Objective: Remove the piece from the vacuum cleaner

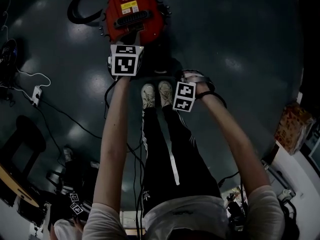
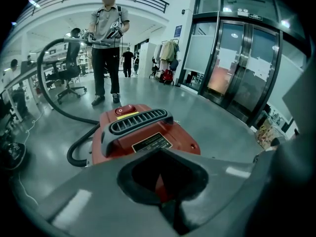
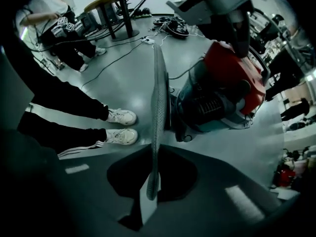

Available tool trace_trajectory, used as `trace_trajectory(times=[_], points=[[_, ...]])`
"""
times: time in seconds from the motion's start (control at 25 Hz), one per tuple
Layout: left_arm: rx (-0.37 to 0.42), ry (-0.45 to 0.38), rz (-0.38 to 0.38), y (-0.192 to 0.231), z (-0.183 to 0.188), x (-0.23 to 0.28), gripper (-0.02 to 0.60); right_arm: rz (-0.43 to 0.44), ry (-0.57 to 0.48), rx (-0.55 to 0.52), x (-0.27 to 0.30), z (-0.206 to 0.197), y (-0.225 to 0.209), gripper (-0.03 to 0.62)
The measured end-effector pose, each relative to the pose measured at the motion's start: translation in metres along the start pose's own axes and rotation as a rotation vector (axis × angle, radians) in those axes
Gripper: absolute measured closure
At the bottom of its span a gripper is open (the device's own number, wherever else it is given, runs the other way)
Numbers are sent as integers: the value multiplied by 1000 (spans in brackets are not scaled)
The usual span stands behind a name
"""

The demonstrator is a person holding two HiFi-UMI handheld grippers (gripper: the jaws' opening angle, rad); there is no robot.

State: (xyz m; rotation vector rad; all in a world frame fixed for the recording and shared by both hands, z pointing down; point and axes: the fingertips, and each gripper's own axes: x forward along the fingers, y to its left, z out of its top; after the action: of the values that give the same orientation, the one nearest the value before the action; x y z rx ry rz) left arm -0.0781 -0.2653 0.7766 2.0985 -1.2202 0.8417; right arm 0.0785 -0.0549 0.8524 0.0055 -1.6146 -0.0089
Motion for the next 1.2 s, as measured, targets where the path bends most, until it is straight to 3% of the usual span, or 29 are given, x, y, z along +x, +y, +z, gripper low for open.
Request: trace_trajectory(times=[0.12,0.24,0.36,0.52,0.64,0.8,0.96,1.04,1.2], points=[[-12,-7,-6,-4,0,-1,581,5,-11,91,-1,-5,18,559],[-88,-15,-19,-7,1,-14,581,-23,-45,210,-12,-3,8,559],[-156,-51,-11,-5,7,-31,581,-43,-64,231,-25,-7,-7,559],[-155,-104,34,9,32,-64,580,-59,-87,258,-59,-2,-15,559],[-172,-149,69,4,57,-111,581,-91,-122,337,-109,3,-15,559],[-214,-266,108,-8,112,-183,581,-179,-244,551,-200,17,-52,559],[-280,-373,122,-47,152,-268,581,-227,-366,708,-293,16,-61,559],[-255,-481,145,-55,194,-309,581,-280,-443,737,-341,17,-86,559],[-131,-680,198,-68,271,-401,581,-402,-620,791,-434,27,-129,559]])
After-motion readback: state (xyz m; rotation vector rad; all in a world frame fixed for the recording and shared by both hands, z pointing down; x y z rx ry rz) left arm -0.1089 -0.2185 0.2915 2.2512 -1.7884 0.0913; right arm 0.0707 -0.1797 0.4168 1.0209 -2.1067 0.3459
